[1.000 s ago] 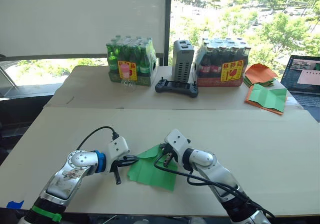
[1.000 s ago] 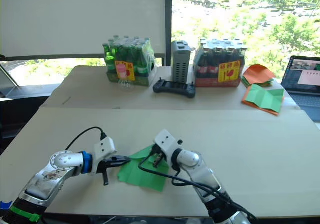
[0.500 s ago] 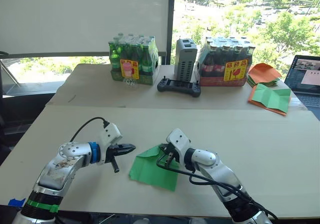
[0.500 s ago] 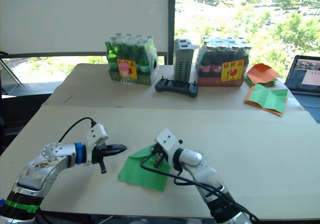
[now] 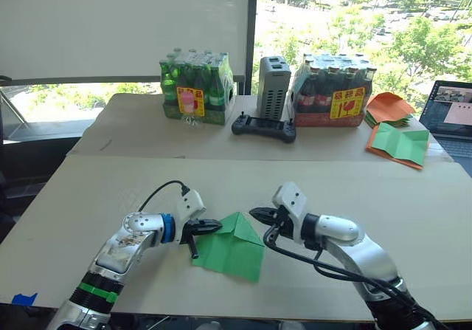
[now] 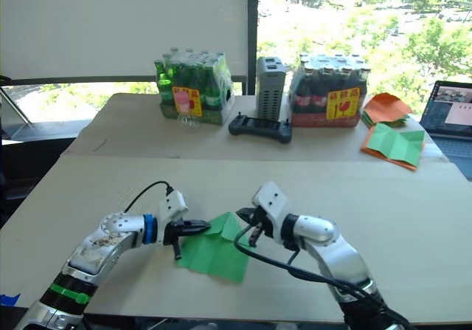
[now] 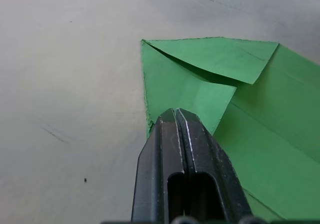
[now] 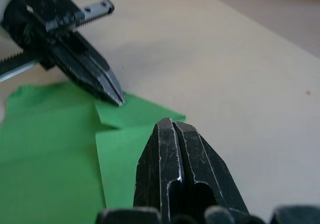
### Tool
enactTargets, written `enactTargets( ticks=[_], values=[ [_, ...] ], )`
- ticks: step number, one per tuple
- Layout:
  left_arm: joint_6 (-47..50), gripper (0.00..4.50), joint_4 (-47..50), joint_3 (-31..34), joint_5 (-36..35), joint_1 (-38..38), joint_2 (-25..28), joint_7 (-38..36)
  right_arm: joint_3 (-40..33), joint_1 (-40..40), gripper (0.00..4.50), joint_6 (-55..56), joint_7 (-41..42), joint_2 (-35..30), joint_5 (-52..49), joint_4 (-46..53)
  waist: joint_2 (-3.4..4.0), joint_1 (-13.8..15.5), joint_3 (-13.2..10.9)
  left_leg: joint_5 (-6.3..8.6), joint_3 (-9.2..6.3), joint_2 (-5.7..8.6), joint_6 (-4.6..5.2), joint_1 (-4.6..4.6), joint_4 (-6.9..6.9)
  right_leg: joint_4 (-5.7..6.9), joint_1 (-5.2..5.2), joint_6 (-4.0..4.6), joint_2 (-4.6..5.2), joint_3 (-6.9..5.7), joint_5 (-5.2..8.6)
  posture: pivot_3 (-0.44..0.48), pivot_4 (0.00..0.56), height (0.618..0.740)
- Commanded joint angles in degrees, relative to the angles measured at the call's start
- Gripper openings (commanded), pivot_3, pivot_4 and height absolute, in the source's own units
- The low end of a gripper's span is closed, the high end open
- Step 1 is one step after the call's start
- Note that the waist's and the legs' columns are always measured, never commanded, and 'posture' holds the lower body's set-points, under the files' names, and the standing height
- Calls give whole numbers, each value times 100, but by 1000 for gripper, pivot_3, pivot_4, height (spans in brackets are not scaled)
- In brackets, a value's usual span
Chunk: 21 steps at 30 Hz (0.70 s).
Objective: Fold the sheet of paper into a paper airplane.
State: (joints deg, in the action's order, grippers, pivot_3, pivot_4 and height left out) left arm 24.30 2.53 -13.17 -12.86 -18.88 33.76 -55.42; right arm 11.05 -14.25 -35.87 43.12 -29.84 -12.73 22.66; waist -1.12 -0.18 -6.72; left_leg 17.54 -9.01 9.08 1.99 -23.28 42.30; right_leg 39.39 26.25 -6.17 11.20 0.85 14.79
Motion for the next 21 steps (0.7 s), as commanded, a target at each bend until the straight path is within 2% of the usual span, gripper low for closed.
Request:
enactTargets(
  ticks=[1, 5, 12, 18, 21],
  values=[
    [-186, 39, -236, -294, 347, 125, 62, -50, -150, 183, 0, -122, 393, -443, -266, 367, 0, 13, 0, 1, 1, -1, 1, 1, -1, -1, -1, 0, 1, 1, 0, 0, 150, 675],
    [-236, 39, -283, -327, 388, 134, -8, -44, -53, 447, 0, -196, 679, -864, -376, 542, 0, 38, 0, 4, 2, -3, 7, 4, -1, -5, -7, 0, 3, 1, 0, 0, 150, 675],
    [-231, 39, -337, -370, 415, 105, -97, -27, 134, 803, 0, -197, 809, -1185, -272, 741, 0, 88, 1, 7, 4, -2, 12, 4, 1, -10, -10, -2, 9, 0, 0, 0, 150, 675],
    [-258, 39, -418, -383, 438, 68, -144, -42, 83, 1116, 0, -424, 961, -1290, -693, 1169, -1, 111, 1, 8, 3, 0, 14, 4, 3, -15, -15, -3, 13, -2, -1, 0, 150, 675],
    [-279, 39, -433, -387, 445, 68, -147, -50, 262, 1152, 0, -456, 740, -1249, -501, 1171, -1, 117, 1, 8, 3, -1, 14, 4, 2, -16, -16, -3, 14, -2, -1, 0, 150, 675]
  ],
)
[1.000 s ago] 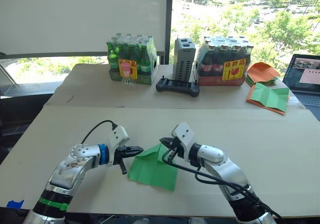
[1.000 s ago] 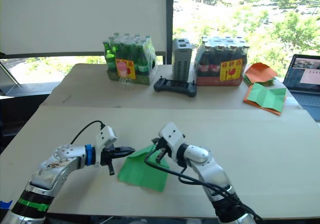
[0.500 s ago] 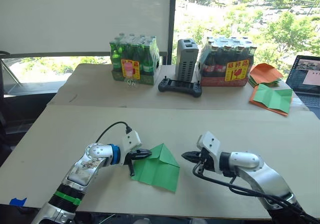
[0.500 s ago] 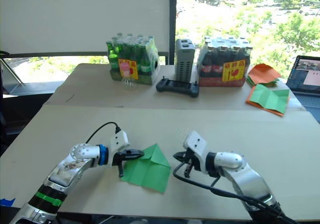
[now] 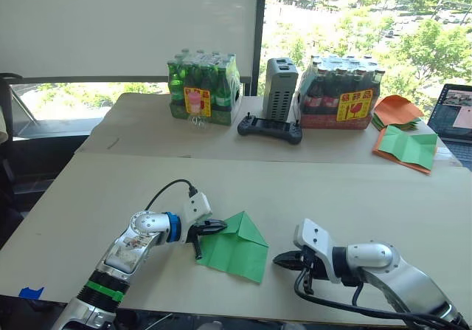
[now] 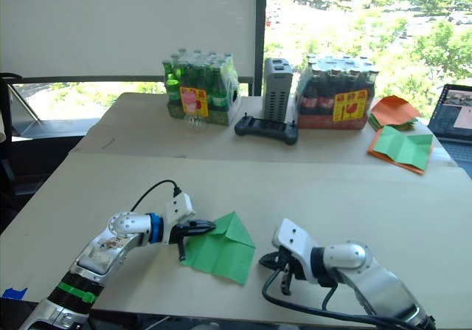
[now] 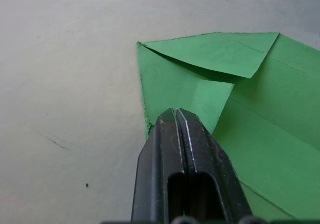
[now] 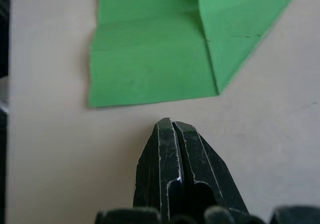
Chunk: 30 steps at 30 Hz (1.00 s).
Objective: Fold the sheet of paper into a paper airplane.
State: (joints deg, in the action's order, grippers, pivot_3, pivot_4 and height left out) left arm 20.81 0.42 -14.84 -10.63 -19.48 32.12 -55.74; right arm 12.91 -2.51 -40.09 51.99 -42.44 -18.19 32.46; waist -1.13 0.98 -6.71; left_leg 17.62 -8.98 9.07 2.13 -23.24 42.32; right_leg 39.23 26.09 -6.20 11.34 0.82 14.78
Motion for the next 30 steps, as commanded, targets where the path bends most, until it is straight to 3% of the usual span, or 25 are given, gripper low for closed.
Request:
enactTargets(
  ticks=[1, 14, 30],
  values=[
    [65, 39, -223, -219, 222, 129, 16, -18, 176, -27, 0, -9, -238, 13, 182, 130, -1, 1, 1, 0, 1, 0, 0, 1, 1, -1, -1, 0, 0, 0, 0, 0, 150, 675],
    [60, 39, -204, -162, 252, 167, 30, 16, 565, -398, 0, 117, -999, 739, 633, -530, -17, -30, 13, 13, 1, -5, 23, 40, -5, -1, -35, 0, -11, 0, -1, 0, 150, 675],
    [105, 39, -143, -109, 275, 187, 58, 31, 281, -690, 0, 191, -1310, 1712, 245, -863, -16, -27, 12, 1, 0, -1, 2, 35, -8, 0, -18, 0, -12, 1, -1, 0, 150, 675]
  ],
)
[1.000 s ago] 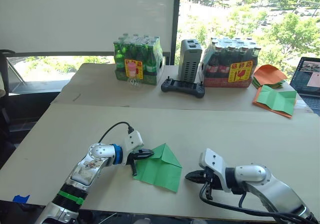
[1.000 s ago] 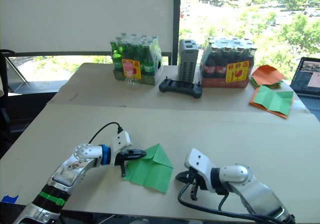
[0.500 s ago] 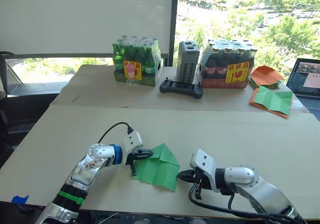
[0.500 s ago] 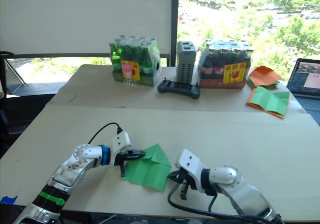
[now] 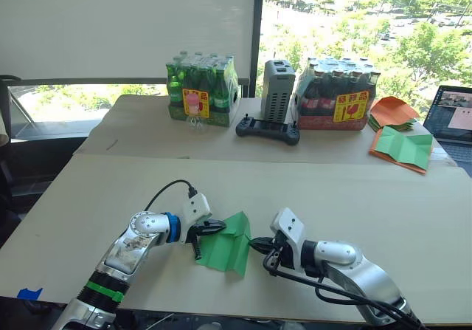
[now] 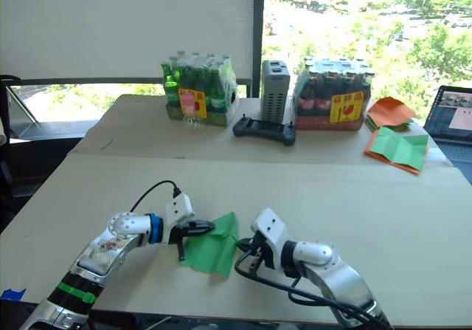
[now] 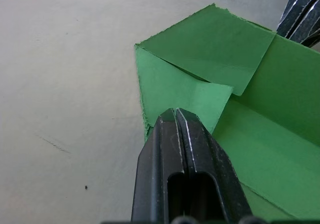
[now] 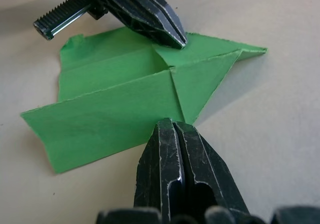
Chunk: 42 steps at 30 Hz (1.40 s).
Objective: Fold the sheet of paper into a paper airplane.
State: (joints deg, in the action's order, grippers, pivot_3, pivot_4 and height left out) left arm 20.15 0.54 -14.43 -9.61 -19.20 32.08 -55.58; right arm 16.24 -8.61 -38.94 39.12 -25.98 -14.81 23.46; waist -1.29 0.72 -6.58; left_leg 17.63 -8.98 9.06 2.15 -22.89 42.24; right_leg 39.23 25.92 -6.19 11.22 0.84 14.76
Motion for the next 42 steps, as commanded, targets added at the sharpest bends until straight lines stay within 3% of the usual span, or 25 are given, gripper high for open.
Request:
enactTargets(
  ticks=[1, 11, 18, 22, 30, 42],
  values=[
    [177, 39, -141, -145, 168, 165, 69, 12, -53, -81, 0, 76, -23, 89, -98, 38, 0, -1, 0, 0, 0, 0, 0, -1, 0, 0, 1, 0, 0, 0, 0, 0, 150, 675],
    [219, 39, -84, -116, 162, 191, 121, -3, -585, 222, 0, -143, 616, -847, -575, 831, 2, 0, -1, 0, -1, 0, 0, -18, -1, -1, 10, 0, 1, -1, 0, 0, 150, 675],
    [253, 39, -81, -188, 169, 150, 104, -68, -341, 768, 0, -625, 983, -1091, -1531, 1918, 1, 3, -1, 2, 0, -2, 3, -25, 0, -5, 11, 0, 6, 0, 0, 0, 150, 675],
    [323, 39, -35, -243, 158, 116, 112, -104, 316, 854, 0, -638, 623, -1008, -1166, 2025, 1, 7, -1, 3, 0, -1, 5, -24, 0, -6, 10, -1, 6, -1, 0, 0, 150, 675],
    [421, 39, -99, -326, 177, -103, 105, -224, 863, 1046, 0, -458, -252, -819, -361, 1924, 1, 22, -1, 1, 0, 2, 2, -24, 1, -6, 11, -1, 8, -2, 0, 0, 150, 675],
    [333, 39, -391, -457, 205, -424, -37, -354, -275, 1854, 0, -518, -1227, -673, -163, 2319, 1, 150, -1, 1, 0, 4, 2, -23, 3, -8, 10, -3, 6, -3, -1, 0, 150, 675]
  ],
)
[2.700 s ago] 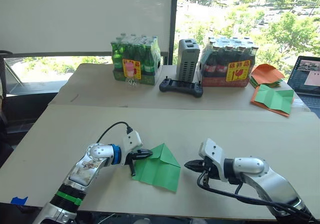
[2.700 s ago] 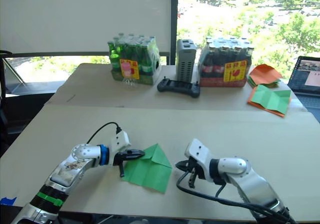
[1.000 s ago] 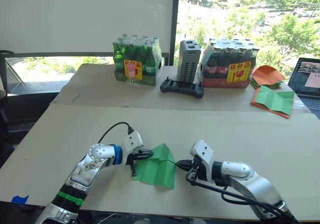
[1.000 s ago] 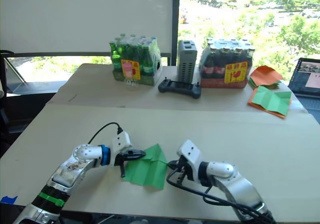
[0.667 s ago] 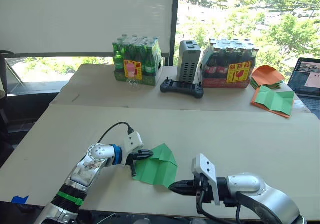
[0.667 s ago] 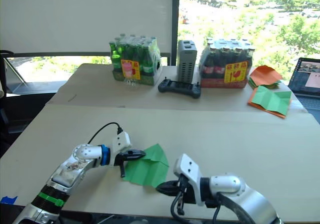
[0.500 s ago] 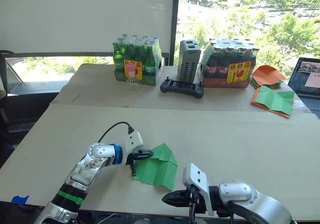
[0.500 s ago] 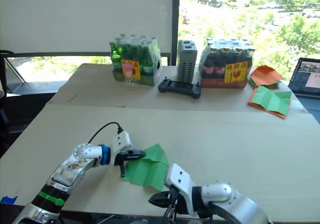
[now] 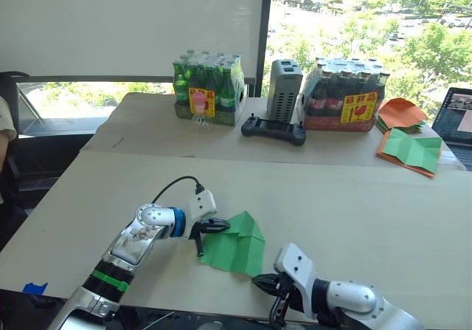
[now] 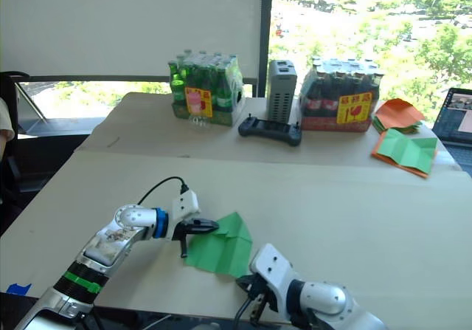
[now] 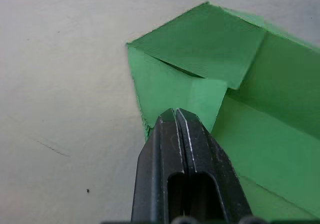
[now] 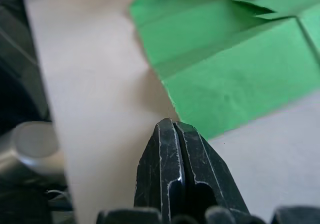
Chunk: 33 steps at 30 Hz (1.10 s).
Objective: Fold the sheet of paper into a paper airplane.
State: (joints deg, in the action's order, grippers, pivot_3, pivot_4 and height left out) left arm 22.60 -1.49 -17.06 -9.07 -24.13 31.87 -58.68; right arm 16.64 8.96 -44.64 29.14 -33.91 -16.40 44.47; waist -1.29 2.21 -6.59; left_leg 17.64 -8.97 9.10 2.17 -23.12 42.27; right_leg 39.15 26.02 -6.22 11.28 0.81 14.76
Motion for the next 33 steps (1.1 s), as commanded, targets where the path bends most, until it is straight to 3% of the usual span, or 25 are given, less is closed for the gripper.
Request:
enactTargets(
  ticks=[1, 17, 23, 28, 33],
  values=[
    [85, 39, -192, -197, 153, 67, -21, -50, -369, 129, 0, 45, -279, 174, -25, 219, 0, 2, 0, 0, 0, -1, 0, 0, -1, 1, 0, 0, -1, 0, 0, 0, 150, 675],
    [78, 39, -258, -203, 192, -63, -55, -74, -608, 348, 0, 405, -660, 653, 94, -274, 0, 8, 0, -1, -1, 0, -1, 0, 0, 1, -1, 0, -1, 0, 0, 0, 150, 675],
    [79, 39, -227, -192, 211, -17, -32, -78, -825, 154, 0, 1057, -942, 1563, -83, -756, 1, -7, 0, -1, 1, -2, -2, 10, 0, 4, -2, 0, -7, 4, 0, 0, 150, 675],
    [91, 39, -222, -174, 219, -13, -27, -66, -503, -168, 0, 1106, -671, 1931, -321, -806, 2, -14, 0, -1, 0, -1, -2, 15, -2, 7, 7, 0, -8, 4, 0, 0, 150, 675],
    [100, 39, -213, -150, 222, -8, -13, -48, 12, -582, 0, 1155, -381, 1903, -171, -1151, 2, -30, 0, -1, 0, -1, -2, 18, -2, 7, 8, 0, -8, 3, 0, 0, 150, 675]
  ],
)
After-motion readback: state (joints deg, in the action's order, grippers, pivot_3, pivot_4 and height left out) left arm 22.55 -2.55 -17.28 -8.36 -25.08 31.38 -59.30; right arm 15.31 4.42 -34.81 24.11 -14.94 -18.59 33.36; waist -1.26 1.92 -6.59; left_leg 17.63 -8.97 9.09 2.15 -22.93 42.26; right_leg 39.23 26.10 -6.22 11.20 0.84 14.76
